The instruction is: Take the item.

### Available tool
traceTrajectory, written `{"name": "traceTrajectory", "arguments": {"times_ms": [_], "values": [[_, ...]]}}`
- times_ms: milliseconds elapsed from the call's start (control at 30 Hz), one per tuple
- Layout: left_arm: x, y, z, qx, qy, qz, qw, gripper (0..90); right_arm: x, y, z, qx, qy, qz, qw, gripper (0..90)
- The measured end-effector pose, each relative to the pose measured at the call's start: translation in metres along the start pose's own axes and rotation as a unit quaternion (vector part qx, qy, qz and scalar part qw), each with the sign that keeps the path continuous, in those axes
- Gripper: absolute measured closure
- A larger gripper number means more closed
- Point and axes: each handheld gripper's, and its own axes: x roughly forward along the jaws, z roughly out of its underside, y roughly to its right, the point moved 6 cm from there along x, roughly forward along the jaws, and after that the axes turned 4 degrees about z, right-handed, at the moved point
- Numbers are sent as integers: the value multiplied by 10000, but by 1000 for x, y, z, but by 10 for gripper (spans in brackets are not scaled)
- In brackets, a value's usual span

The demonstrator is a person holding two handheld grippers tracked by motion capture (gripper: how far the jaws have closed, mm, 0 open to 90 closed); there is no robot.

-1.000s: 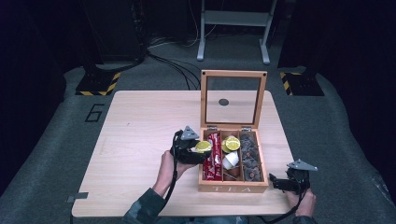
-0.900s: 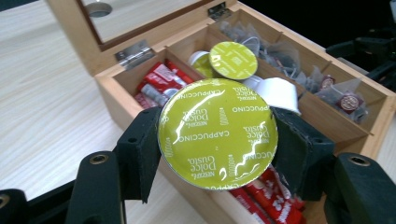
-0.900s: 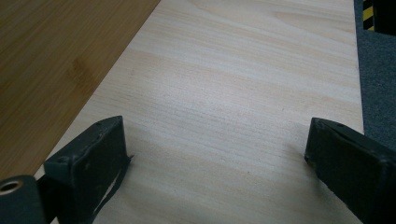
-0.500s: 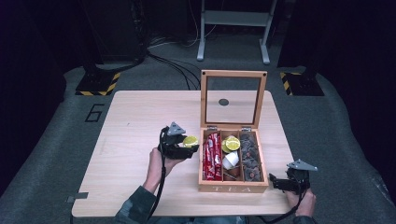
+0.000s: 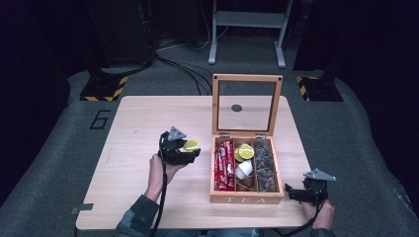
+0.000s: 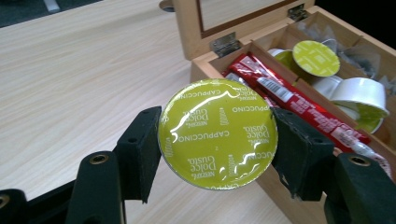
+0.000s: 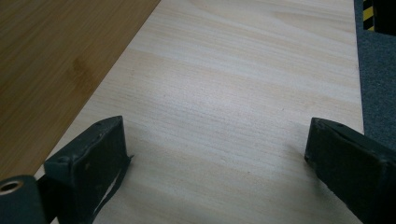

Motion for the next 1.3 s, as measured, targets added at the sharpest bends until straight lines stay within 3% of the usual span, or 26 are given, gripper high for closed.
{"name": "traceTrajectory", "arguments": {"times_ms": [300, 567, 967, 1300], "values": [[-2, -22, 7, -177, 39, -275, 9995, 376, 0, 0, 0, -2, 2, 3, 10000, 50], [-1, -33, 10, -229, 71, -422, 9988, 377, 0, 0, 0, 12, -1, 13, 10000, 50], [14, -58, 26, -509, 36, -629, 9967, 376, 0, 0, 0, 17, -3, 13, 10000, 50], [30, -73, 41, -413, -122, -856, 9954, 376, 0, 0, 0, -7, 2, 17, 10000, 50]]}}
